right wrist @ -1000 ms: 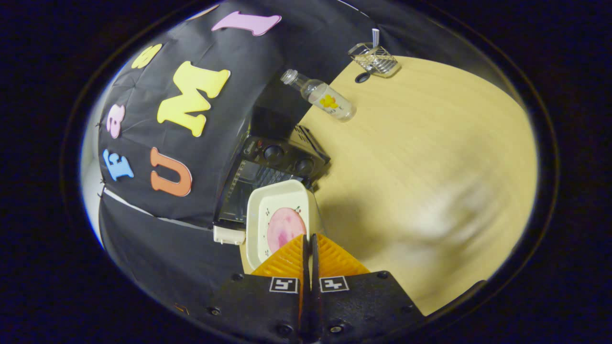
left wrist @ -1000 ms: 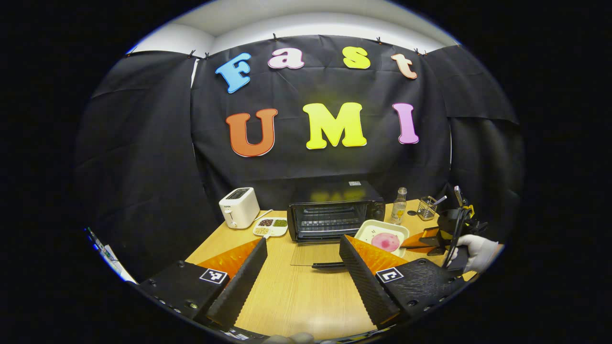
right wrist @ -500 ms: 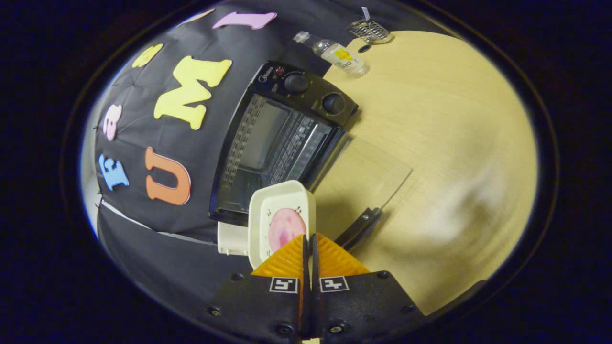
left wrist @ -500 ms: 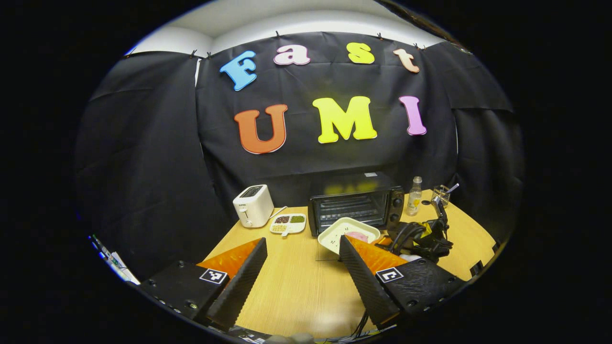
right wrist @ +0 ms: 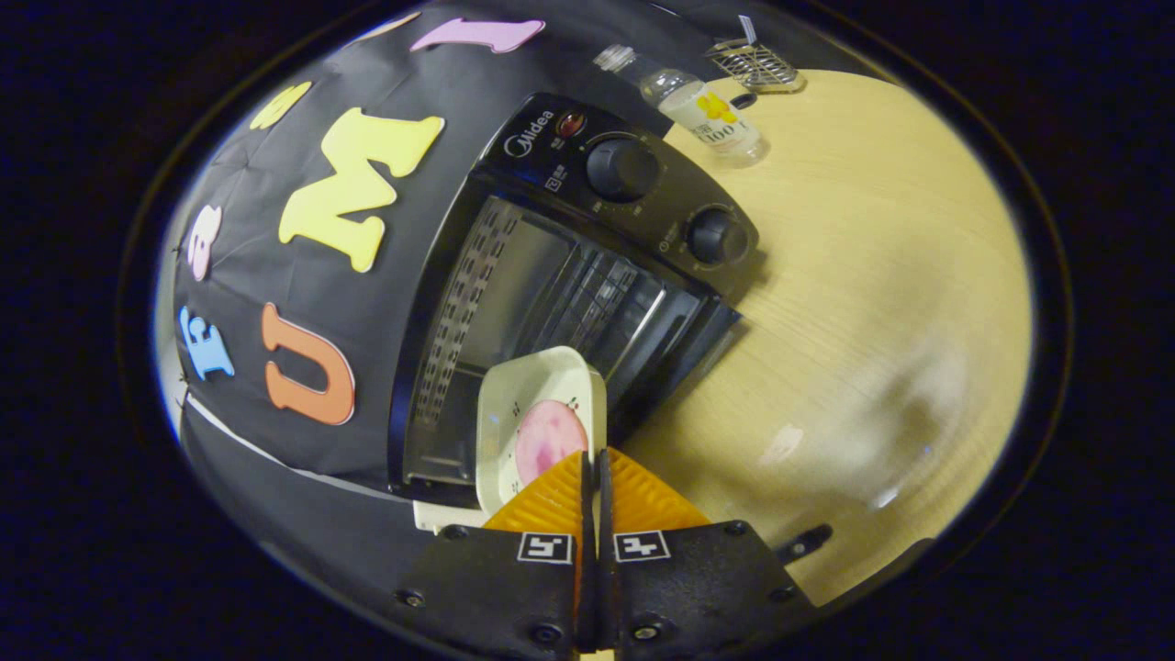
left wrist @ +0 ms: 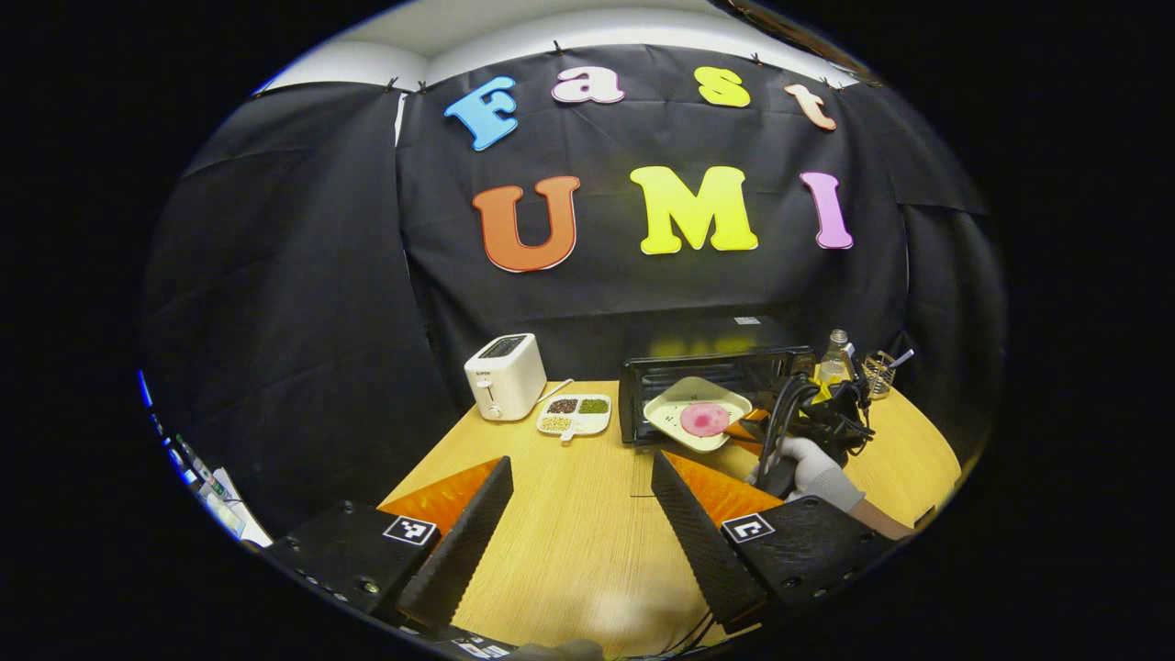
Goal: Open the electric oven with the left hand, put the food in, and close the electric oven.
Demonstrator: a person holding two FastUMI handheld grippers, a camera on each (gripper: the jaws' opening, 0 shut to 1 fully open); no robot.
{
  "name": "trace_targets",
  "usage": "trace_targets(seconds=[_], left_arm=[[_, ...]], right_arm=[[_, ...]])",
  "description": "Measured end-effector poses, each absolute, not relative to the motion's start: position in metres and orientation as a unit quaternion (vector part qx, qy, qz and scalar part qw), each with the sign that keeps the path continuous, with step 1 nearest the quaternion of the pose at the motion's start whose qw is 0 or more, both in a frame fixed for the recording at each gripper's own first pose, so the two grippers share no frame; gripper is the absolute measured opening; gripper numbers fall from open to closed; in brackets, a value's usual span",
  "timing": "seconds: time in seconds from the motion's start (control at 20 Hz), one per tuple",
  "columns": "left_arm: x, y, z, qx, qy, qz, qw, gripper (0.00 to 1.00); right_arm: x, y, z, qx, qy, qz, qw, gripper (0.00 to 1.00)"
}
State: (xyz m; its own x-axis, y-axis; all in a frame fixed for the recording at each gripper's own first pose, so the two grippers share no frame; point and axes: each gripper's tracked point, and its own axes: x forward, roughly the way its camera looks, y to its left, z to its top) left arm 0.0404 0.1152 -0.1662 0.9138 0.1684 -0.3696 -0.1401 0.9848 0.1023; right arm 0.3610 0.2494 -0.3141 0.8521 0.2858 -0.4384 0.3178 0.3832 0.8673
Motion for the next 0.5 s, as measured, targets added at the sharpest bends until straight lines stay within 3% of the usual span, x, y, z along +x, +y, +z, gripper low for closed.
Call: trace_targets(seconds=[0.25, 0.5], left_arm=[[0.054, 0.111, -0.17, 0.03, 0.202, 0.098, 0.974, 0.97], [0.058, 0.108, -0.173, 0.027, 0.21, 0.116, 0.97, 0.97]], right_arm=[[0.408, 0.231, -0.318, 0.554, 0.255, 0.002, 0.793, 0.01], [0.427, 0.222, -0.316, 0.559, 0.236, 0.021, 0.795, 0.11]])
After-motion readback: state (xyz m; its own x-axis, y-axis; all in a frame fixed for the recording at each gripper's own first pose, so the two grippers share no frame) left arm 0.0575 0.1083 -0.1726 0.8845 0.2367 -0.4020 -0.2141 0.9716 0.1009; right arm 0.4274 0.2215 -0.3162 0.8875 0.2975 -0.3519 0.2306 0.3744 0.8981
